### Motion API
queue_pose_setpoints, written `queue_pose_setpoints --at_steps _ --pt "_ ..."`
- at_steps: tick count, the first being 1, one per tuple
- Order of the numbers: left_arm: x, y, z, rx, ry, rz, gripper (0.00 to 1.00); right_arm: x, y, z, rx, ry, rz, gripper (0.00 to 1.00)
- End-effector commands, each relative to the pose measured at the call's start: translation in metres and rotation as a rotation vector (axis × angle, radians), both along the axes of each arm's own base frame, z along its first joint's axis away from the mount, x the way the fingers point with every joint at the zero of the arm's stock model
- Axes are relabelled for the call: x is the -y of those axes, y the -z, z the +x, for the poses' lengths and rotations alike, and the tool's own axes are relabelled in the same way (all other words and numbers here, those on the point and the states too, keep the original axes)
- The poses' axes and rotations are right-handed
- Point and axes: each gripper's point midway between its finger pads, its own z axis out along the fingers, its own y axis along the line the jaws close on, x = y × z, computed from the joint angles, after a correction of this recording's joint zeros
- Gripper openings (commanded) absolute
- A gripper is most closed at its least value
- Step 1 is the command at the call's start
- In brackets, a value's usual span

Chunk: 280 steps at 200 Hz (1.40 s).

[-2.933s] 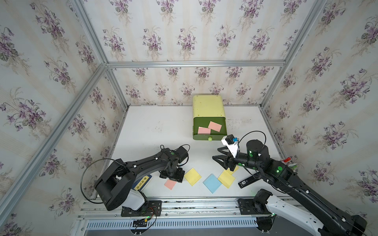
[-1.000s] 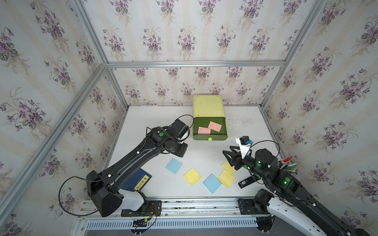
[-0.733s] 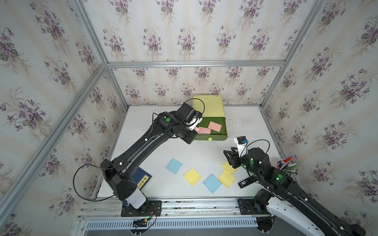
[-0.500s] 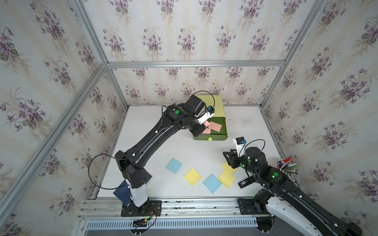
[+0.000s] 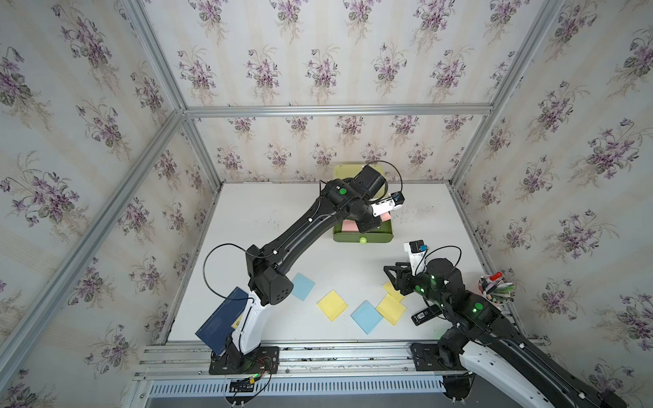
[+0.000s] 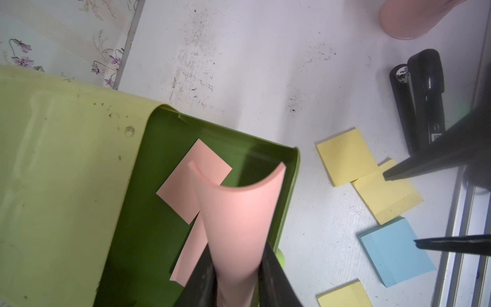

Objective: Please put the sticky notes in the drawer by color
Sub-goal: Pick up the sticky notes from the center of the board, then place the sticky notes in the drawer.

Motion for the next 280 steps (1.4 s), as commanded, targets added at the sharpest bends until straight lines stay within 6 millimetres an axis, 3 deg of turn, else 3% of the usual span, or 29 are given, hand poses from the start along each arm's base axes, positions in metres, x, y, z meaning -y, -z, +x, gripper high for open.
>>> queue_pose_setpoints --at_steps 1,64,126,178,216,280 --pt "0.0 0.014 0.004 0.01 0.019 0.049 0.26 -0.002 -0.005 0.0 0.006 0.003 0.035 0.54" --pt "0.004 0.035 0.016 0.033 0.02 0.111 0.3 -0.001 -0.017 0.001 0.044 0.006 0.059 0.54" --pt "-0.001 0.058 0.013 -0.014 0.02 0.177 0.34 0.0 -0.019 0.001 0.058 0.01 0.058 0.54" --pt "0.005 0.055 0.013 -0.016 0.025 0.145 0.4 0.001 -0.019 0.002 0.066 0.013 0.054 0.55" --pt "0.004 0.054 0.018 0.003 0.001 0.149 0.53 0.001 -0.021 0.003 0.071 0.014 0.051 0.55" --pt "0.0 0.033 0.022 0.062 -0.018 0.131 0.6 -0.002 -0.025 0.006 0.072 0.01 0.054 0.55"
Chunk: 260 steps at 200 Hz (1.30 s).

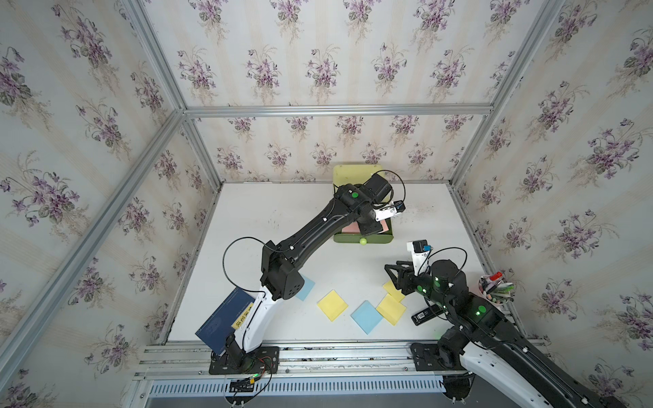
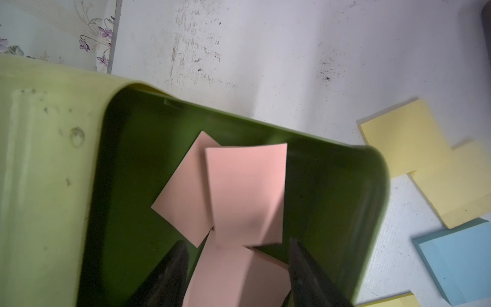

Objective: Please put the sticky notes in the drawer by color
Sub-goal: Place the sticky notes in the drawer.

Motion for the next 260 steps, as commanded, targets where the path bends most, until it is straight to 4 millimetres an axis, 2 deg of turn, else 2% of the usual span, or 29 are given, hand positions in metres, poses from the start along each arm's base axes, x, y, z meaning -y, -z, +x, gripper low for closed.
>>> queue_pose_setpoints --at_steps 1,38,51,82,102,123,144,158,202,232,260 --pt "-0.002 -0.012 -0.004 0.011 -0.002 -0.013 0.6 -0.002 -0.01 0.005 0.034 0.0 0.013 0.55" --pt "-0.007 -0.02 -0.003 0.02 -0.045 -0.026 0.64 -0.004 -0.01 0.006 0.036 -0.003 0.016 0.55" --pt "-0.008 -0.033 -0.002 0.028 -0.082 -0.07 0.66 -0.005 -0.01 0.008 0.038 -0.001 0.018 0.55" --pt "-0.008 -0.085 0.0 0.048 -0.183 -0.296 0.73 -0.019 -0.011 0.014 0.035 -0.043 0.027 0.56" --pt "-0.024 -0.118 0.011 0.006 -0.337 -0.489 0.76 -0.027 -0.016 0.018 0.04 -0.069 0.029 0.55" --pt "-0.053 -0.129 0.032 -0.128 -0.535 -0.695 0.77 -0.031 -0.023 0.023 0.053 -0.077 0.029 0.54" --pt "-0.077 -0.12 0.053 -0.217 -0.666 -0.795 0.77 -0.038 -0.025 0.025 0.062 -0.107 0.025 0.51" --pt "-0.091 -0.108 0.067 -0.226 -0.747 -0.788 0.77 -0.047 -0.023 0.026 0.046 -0.15 0.019 0.49" --pt "-0.115 -0.072 0.093 -0.209 -0.878 -0.698 0.74 -0.068 -0.013 0.036 0.006 -0.212 0.005 0.47" --pt "-0.123 -0.042 0.108 -0.203 -0.929 -0.613 0.71 -0.074 -0.019 0.052 0.029 -0.196 -0.027 0.47" --pt "-0.119 -0.03 0.111 -0.23 -0.92 -0.599 0.68 -0.08 -0.018 0.064 0.03 -0.193 -0.056 0.46"
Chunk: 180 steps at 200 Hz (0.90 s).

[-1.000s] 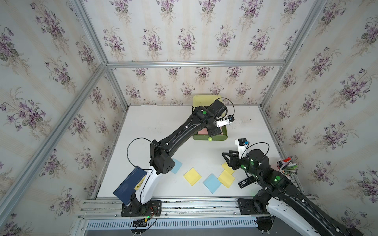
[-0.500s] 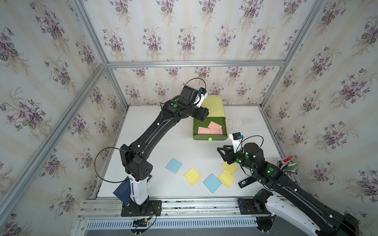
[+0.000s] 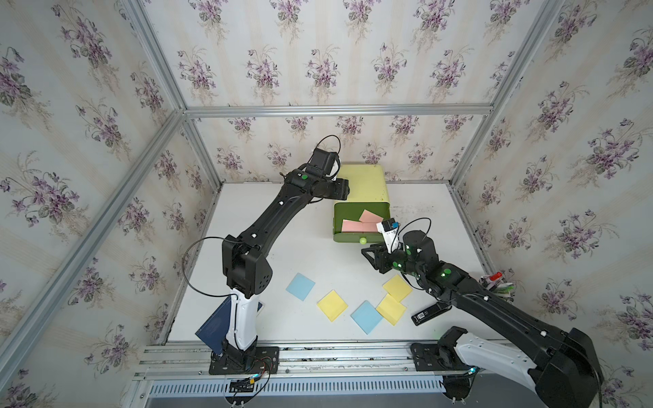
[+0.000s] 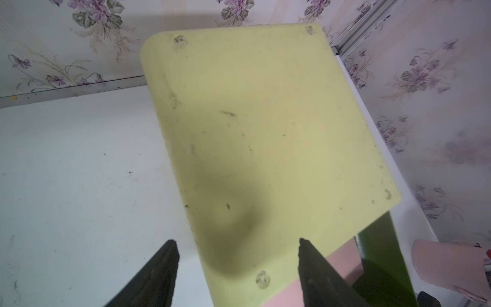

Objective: Please put the sticky notes in the drawer by color
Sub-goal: Place the sticky notes in the drawer, then close the drawer in the storage box.

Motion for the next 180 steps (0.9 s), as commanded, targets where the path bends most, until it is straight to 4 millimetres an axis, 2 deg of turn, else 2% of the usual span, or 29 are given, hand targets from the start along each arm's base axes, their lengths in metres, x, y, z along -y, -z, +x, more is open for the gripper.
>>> queue_pose_setpoints --at_steps 1,37,72,106,141,180 --pt "-0.003 0.011 0.0 -0.026 -0.005 0.018 0.68 -0.005 -0.004 0.011 0.041 -0.002 -0.02 0.46" --pt "-0.005 0.026 0.001 -0.067 0.002 0.019 0.59 -0.01 -0.01 0.026 0.07 0.009 -0.046 0.47" --pt "-0.005 0.038 -0.002 -0.104 0.011 0.013 0.56 -0.016 -0.017 0.046 0.111 0.019 -0.1 0.47" --pt "-0.006 0.035 -0.004 -0.102 0.018 -0.004 0.56 -0.021 -0.015 0.069 0.139 0.044 -0.173 0.47" --pt "-0.005 0.034 -0.005 -0.103 0.022 -0.014 0.56 -0.028 -0.018 0.102 0.192 0.084 -0.258 0.47" --pt "-0.001 0.033 -0.008 -0.11 0.032 -0.034 0.56 -0.039 -0.032 0.131 0.238 0.109 -0.297 0.48"
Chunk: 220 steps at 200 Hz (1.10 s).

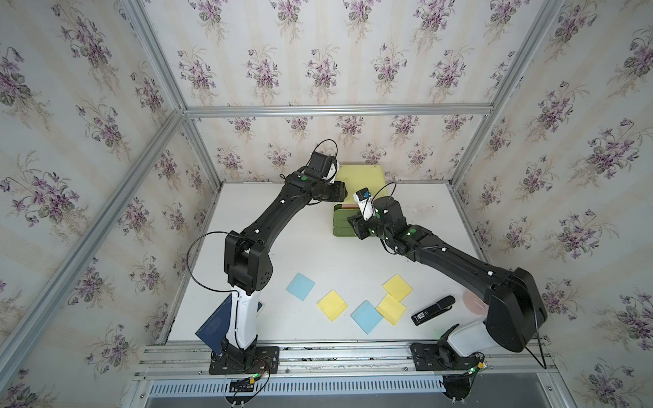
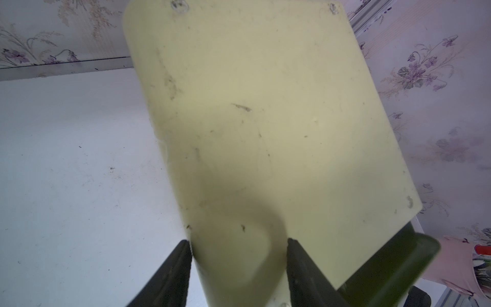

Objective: Please put the sticky notes in the drawer by color
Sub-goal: Close the drawer in the storage box.

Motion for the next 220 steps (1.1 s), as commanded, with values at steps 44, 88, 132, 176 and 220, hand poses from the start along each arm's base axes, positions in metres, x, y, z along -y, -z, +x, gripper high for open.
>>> queue_pose_setpoints --at_steps 44,88,132,176,220 --pt "-0.009 0.007 -0.014 -0.059 -0.01 0.026 0.58 -0.002 -0.011 0.011 0.048 0.019 -0.002 0.48" --pt "-0.01 -0.053 -0.022 0.048 -0.032 -0.147 0.65 0.02 -0.039 -0.017 0.021 0.029 0.153 0.49" --pt "-0.013 -0.078 -0.045 0.072 -0.009 -0.246 0.69 0.051 -0.017 -0.055 -0.094 0.095 0.275 0.54" --pt "-0.004 -0.052 -0.085 0.003 -0.05 -0.625 0.67 0.066 -0.002 -0.06 -0.123 0.144 0.317 0.57" --pt "-0.007 -0.002 -0.105 -0.031 -0.288 -0.874 0.7 0.127 -0.056 -0.022 -0.019 0.292 0.353 0.49"
